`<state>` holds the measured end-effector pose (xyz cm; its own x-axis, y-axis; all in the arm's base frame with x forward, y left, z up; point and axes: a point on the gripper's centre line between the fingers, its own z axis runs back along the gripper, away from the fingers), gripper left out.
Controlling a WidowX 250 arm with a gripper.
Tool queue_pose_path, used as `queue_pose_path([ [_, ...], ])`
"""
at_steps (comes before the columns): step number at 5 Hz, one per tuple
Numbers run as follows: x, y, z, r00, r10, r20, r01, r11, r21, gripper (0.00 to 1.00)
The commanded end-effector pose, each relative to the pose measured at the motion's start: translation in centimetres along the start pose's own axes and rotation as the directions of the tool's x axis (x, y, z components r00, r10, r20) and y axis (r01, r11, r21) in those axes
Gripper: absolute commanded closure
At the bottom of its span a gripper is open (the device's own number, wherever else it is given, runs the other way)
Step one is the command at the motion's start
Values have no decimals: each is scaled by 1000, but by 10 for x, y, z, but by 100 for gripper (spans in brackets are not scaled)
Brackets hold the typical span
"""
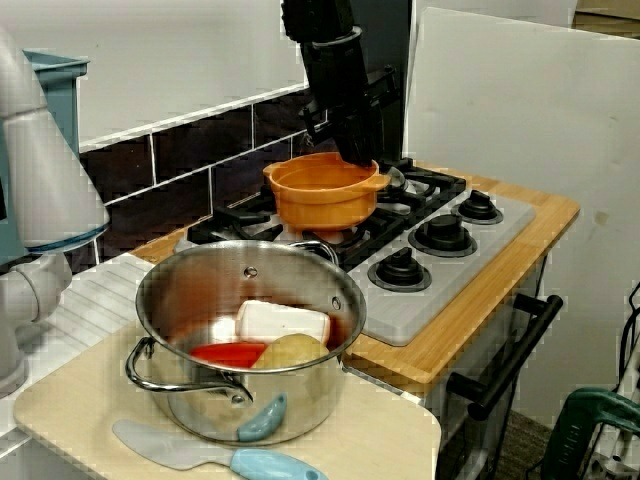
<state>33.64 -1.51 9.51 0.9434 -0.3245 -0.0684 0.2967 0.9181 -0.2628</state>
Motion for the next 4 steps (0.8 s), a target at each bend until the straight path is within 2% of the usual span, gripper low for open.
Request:
queue_pose_path([
  [1, 4, 1, 12, 999, -18, 45, 16, 999, 36, 100],
  [4, 6, 12, 11, 998, -12, 58, 8, 997, 73, 100],
])
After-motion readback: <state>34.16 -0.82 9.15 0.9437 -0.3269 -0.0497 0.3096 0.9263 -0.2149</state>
